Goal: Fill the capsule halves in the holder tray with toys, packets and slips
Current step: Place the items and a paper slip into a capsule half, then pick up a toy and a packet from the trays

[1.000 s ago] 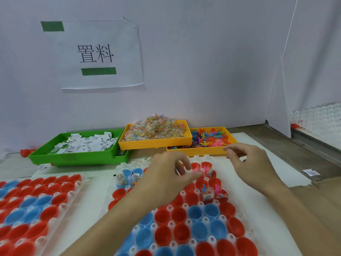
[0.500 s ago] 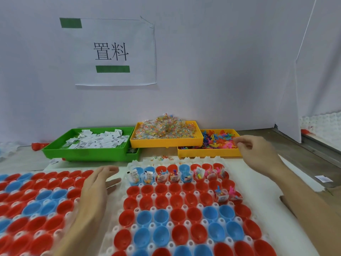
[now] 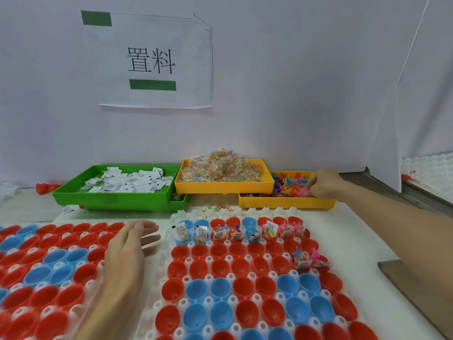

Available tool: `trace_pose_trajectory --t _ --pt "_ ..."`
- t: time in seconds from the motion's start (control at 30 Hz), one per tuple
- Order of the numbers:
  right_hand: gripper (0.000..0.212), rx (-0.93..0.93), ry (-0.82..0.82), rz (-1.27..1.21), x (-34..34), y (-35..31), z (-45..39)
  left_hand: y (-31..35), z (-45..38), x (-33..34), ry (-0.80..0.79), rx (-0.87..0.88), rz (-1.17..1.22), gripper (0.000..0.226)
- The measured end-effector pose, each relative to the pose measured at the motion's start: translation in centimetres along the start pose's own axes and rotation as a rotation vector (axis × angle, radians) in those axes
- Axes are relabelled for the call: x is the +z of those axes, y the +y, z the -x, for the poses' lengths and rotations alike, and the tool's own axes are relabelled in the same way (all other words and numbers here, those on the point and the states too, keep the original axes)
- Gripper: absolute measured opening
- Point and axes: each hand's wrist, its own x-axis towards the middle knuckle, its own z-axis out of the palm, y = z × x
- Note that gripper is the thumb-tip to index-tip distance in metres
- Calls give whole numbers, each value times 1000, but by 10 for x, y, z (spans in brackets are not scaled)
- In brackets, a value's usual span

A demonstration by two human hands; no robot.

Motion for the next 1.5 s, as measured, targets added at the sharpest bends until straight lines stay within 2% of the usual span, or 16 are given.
trace_pose_trajectory --t 0.2,0.53,0.73,0.9,1.0,1.23,1.4,1.5 --pt "18 9 65 -373 9 0 2 4 2 1 3 5 -32 33" --pt "16 46 129 -849 4 -1 16 8 5 1 -8 8 -68 33" --pt "16 -14 35 -1298 -7 -11 58 9 5 1 -20 2 -74 32" --pt "13 -89 -66 -1424 -4 -14 114 12 7 1 -24 3 -90 31" --pt "13 -114 -100 -1401 -1 -12 139 11 8 1 -41 16 -117 29" --pt "12 -276 -3 -1090 -7 -18 159 10 16 5 -58 41 -172 28" --pt "15 -472 57 -692 0 -33 170 10 14 5 -36 11 -147 32" --pt "16 -564 -19 -530 0 -38 176 10 13 5 -34 10 -152 32"
